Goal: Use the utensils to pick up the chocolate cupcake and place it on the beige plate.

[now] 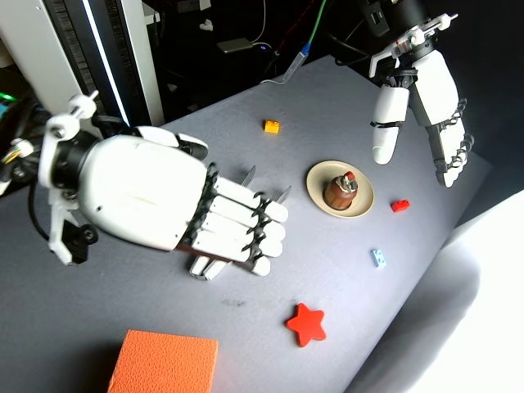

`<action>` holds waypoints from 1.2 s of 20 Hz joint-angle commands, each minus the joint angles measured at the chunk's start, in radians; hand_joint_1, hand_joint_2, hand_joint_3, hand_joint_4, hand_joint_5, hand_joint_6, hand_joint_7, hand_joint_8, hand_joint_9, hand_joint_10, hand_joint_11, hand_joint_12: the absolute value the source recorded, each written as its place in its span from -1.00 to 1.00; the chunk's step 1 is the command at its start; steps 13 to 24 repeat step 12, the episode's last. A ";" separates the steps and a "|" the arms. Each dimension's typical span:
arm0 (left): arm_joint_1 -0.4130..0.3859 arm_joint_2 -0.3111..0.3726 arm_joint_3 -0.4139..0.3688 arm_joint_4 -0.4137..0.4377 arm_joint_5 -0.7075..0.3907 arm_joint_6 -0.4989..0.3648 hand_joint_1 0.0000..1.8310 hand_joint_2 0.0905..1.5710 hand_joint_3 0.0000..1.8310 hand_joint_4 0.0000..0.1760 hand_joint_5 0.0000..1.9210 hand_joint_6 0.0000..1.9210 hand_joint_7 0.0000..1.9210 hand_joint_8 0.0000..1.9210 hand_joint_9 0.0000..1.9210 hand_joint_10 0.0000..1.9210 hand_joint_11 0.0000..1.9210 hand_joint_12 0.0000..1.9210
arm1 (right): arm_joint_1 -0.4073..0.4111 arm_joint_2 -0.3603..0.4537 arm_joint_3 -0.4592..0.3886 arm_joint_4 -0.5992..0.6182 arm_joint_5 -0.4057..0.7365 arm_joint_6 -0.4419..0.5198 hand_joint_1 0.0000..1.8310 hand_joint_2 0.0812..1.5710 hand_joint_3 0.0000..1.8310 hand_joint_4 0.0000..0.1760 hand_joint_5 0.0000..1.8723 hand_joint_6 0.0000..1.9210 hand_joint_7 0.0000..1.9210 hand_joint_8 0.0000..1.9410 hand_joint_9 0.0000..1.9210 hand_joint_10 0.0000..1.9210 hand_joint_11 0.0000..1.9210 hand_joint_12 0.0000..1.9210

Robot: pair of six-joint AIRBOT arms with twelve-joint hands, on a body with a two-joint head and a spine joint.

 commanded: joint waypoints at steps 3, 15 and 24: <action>-0.010 0.023 -0.020 0.068 -0.026 -0.001 -0.76 0.40 -1.00 -1.00 -0.89 -0.99 -0.90 -1.00 -0.93 -1.00 -0.96 -0.97 | -0.031 0.031 -0.040 0.001 0.215 -0.042 -0.85 0.14 -0.99 -1.00 -0.93 -1.00 -0.91 -1.00 -0.89 -1.00 -1.00 -0.45; -0.011 0.031 -0.046 0.068 -0.011 -0.001 -0.81 0.41 -1.00 -1.00 -0.93 -0.99 -0.95 -1.00 -0.98 -1.00 -1.00 -1.00 | -0.030 0.049 -0.078 0.001 0.224 -0.141 -0.86 0.19 -1.00 -1.00 -0.91 -0.99 -0.91 -1.00 -0.89 -1.00 -1.00 -0.49; -0.011 0.031 -0.046 0.068 -0.011 -0.001 -0.81 0.41 -1.00 -1.00 -0.93 -0.99 -0.95 -1.00 -0.98 -1.00 -1.00 -1.00 | -0.030 0.049 -0.078 0.001 0.224 -0.141 -0.86 0.19 -1.00 -1.00 -0.91 -0.99 -0.91 -1.00 -0.89 -1.00 -1.00 -0.49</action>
